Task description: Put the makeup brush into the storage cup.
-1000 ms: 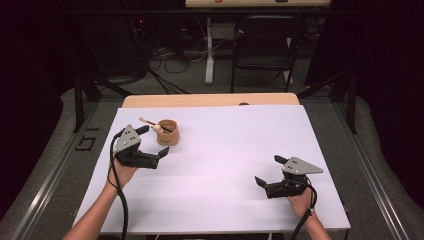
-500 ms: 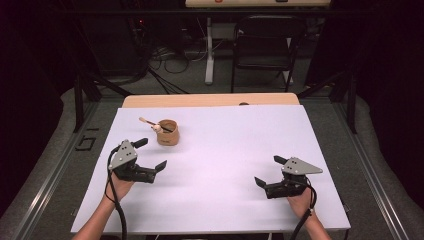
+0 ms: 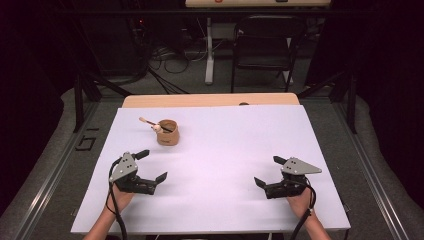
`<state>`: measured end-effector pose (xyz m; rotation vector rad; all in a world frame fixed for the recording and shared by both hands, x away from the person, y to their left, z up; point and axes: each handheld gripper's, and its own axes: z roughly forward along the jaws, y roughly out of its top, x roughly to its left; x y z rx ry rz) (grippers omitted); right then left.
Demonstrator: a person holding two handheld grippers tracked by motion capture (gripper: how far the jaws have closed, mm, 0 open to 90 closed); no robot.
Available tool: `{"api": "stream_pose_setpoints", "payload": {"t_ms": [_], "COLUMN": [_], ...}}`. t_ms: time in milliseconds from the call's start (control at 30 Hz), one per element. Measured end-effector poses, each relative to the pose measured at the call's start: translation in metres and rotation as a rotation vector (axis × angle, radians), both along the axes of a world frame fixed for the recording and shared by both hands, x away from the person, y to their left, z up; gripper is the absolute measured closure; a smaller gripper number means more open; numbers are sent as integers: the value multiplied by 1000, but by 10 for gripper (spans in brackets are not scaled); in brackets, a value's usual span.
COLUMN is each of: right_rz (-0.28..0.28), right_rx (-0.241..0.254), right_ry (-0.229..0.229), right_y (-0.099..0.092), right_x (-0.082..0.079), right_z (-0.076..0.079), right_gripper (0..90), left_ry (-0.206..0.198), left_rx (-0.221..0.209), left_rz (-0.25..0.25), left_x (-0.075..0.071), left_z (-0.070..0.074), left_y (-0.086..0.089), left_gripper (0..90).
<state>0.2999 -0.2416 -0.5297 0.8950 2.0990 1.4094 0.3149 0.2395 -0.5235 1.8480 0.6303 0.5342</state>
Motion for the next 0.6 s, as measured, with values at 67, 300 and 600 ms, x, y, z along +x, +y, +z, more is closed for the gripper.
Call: {"api": "stream_pose_setpoints", "payload": {"t_ms": [67, 300, 600], "right_rz": [-1, 1, 10], "right_rx": [-1, -5, -16], "right_ry": [1, 6, 15], "right_y": [0, 0, 3], "right_x": [0, 0, 2], "right_z": [0, -1, -4], "right_gripper": [0, 0, 0], "left_ry": [7, 15, 61], "left_rx": [3, -10, 17], "left_rz": [-6, 8, 19], "left_x": [-2, -3, 1], "left_z": [-4, -14, -23], "left_y": [1, 5, 2], "left_gripper": [1, 1, 1]}}
